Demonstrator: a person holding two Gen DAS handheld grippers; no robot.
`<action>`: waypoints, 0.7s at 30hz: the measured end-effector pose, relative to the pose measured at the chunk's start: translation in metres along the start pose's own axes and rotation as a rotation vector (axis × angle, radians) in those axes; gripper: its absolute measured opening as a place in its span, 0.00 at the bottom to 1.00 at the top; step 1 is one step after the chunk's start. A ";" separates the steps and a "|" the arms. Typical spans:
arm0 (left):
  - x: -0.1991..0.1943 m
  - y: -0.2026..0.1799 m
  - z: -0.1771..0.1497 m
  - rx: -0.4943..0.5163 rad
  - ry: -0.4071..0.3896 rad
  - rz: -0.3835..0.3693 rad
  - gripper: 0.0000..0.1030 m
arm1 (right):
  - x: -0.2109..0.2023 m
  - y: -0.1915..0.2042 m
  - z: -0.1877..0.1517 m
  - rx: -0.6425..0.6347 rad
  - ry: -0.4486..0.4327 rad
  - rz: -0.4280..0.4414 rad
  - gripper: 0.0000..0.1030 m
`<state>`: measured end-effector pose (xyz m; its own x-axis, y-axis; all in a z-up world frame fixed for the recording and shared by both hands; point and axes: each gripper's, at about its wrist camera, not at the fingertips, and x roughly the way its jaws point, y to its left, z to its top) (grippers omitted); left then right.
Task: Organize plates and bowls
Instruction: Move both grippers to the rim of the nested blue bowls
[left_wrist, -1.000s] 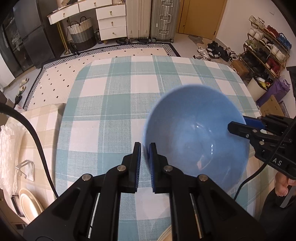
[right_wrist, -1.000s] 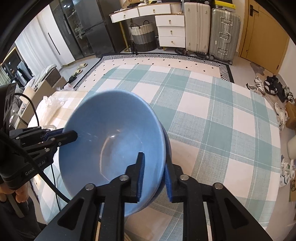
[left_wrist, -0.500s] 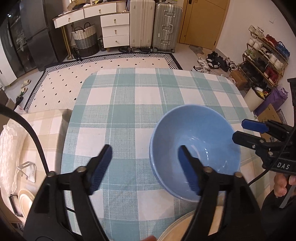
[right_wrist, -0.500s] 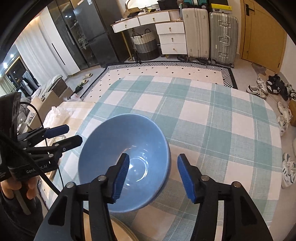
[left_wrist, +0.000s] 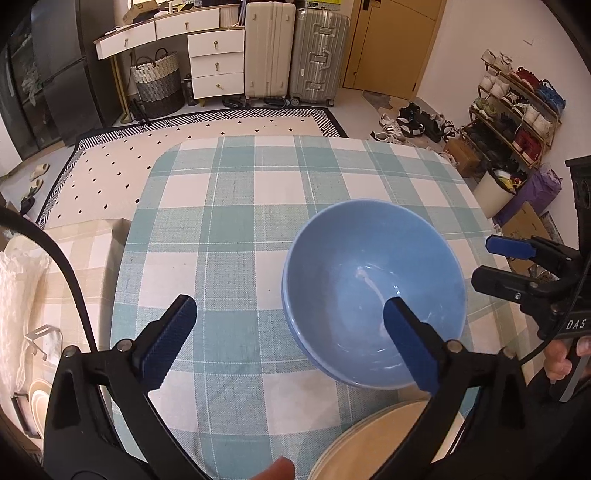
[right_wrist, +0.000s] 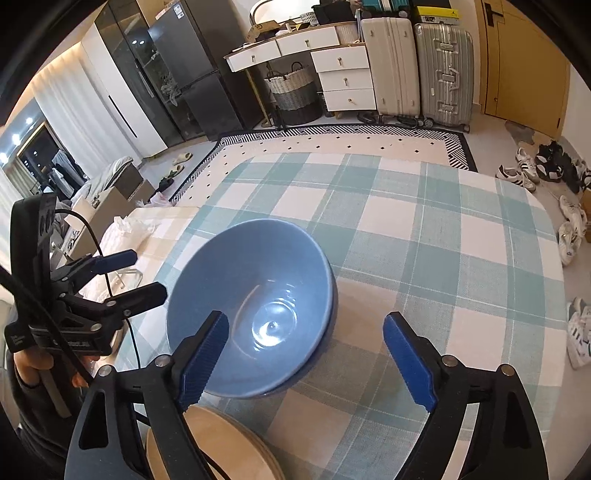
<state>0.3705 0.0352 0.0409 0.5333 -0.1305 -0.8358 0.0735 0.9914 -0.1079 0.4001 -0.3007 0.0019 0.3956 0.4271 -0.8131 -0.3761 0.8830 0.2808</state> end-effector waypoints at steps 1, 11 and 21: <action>0.000 0.000 -0.001 0.001 0.002 -0.001 0.98 | 0.000 -0.001 -0.001 0.004 0.001 0.004 0.85; 0.003 0.001 -0.008 -0.008 0.011 -0.010 0.98 | 0.006 -0.014 -0.007 0.040 0.019 0.022 0.86; 0.020 0.002 -0.011 -0.014 0.036 -0.031 0.98 | 0.023 -0.025 -0.010 0.083 0.049 0.058 0.86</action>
<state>0.3718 0.0342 0.0182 0.4999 -0.1607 -0.8511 0.0771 0.9870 -0.1411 0.4100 -0.3154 -0.0289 0.3328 0.4697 -0.8177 -0.3254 0.8711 0.3679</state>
